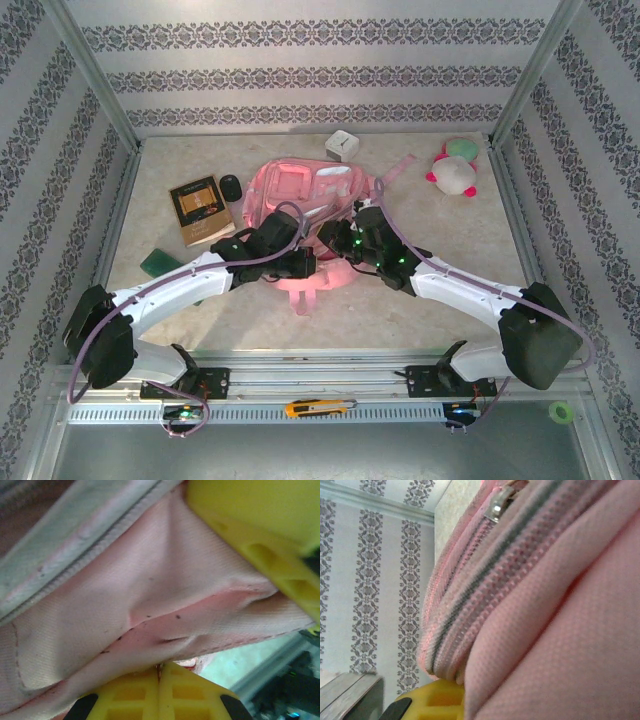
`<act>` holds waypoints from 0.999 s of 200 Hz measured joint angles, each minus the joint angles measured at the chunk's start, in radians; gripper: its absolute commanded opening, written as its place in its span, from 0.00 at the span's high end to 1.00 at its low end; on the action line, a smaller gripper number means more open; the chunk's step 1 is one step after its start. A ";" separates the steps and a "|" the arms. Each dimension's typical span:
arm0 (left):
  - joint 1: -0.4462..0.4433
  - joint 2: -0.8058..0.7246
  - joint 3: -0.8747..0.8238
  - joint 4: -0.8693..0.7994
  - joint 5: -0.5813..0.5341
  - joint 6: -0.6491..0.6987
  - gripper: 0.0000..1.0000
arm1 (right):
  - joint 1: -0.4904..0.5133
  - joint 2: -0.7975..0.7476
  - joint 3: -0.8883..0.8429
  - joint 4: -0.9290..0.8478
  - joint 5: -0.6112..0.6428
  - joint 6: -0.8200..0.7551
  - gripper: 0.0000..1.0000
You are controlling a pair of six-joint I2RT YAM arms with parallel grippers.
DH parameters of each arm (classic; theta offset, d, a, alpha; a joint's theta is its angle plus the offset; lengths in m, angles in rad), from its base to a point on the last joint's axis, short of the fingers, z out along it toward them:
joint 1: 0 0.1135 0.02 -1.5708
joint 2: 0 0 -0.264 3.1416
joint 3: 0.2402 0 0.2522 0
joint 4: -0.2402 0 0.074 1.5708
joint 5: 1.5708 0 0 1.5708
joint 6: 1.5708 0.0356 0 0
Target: Pack the student bag
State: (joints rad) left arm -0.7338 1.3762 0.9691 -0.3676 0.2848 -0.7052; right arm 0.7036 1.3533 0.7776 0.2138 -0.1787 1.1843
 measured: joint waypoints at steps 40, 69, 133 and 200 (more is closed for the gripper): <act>0.066 -0.003 -0.031 0.018 0.161 -0.015 1.00 | -0.027 0.010 -0.001 0.008 -0.102 -0.080 1.00; 0.072 0.008 0.001 -0.043 0.188 0.053 1.00 | -0.032 0.011 -0.001 0.012 -0.139 -0.112 1.00; 0.073 0.031 0.122 -0.264 0.089 0.330 1.00 | -0.034 -0.010 -0.031 0.007 -0.159 -0.159 1.00; 0.072 0.000 0.081 -0.325 -0.056 0.447 1.00 | -0.060 -0.082 -0.081 -0.001 -0.162 -0.141 1.00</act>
State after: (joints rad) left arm -0.6617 1.3758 1.0504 -0.6926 0.2291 -0.2577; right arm 0.6437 1.2716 0.6964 0.2131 -0.3408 1.0435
